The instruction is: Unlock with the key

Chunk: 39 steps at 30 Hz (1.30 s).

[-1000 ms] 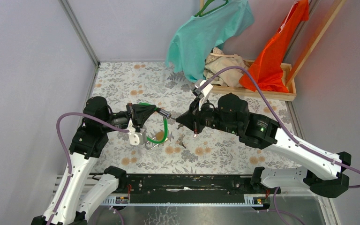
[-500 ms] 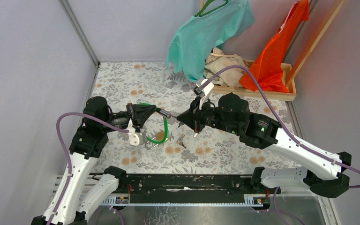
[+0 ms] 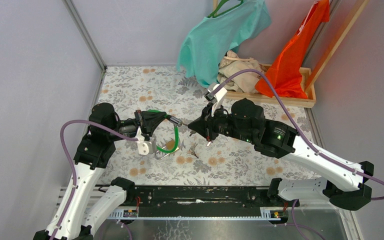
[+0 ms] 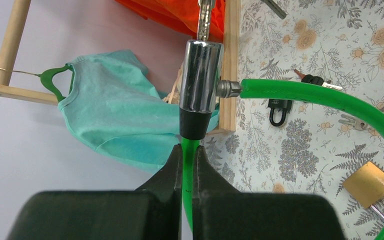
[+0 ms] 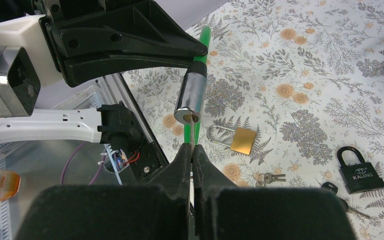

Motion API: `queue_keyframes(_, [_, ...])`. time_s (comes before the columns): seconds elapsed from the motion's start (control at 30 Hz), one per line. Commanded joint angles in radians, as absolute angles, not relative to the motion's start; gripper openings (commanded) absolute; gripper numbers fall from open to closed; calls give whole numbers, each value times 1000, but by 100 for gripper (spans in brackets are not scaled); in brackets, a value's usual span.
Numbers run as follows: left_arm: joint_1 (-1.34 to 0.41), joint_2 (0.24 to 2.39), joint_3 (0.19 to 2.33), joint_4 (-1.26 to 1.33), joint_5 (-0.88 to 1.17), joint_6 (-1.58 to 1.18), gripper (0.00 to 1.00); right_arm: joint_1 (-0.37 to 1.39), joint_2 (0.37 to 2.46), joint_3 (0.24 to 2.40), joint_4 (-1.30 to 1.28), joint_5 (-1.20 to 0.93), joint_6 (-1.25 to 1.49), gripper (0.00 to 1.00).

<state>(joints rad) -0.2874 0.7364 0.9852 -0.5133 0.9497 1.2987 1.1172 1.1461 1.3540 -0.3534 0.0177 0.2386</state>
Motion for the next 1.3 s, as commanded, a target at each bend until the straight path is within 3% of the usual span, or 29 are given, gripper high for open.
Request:
queue_keyframes(0.0, [-294,731,1028,-466,980,1304,0,1122,1155,1392,-314,48,229,0])
queue_keyframes(0.87, [-302,716,1010,-469,945,1357,0,1122,1161,1339,-273,77,308,0])
queue_keyframes(1.27, [-334,733,1023,-425,941,1306,0,1121,1270,1387,-162,43,280,0])
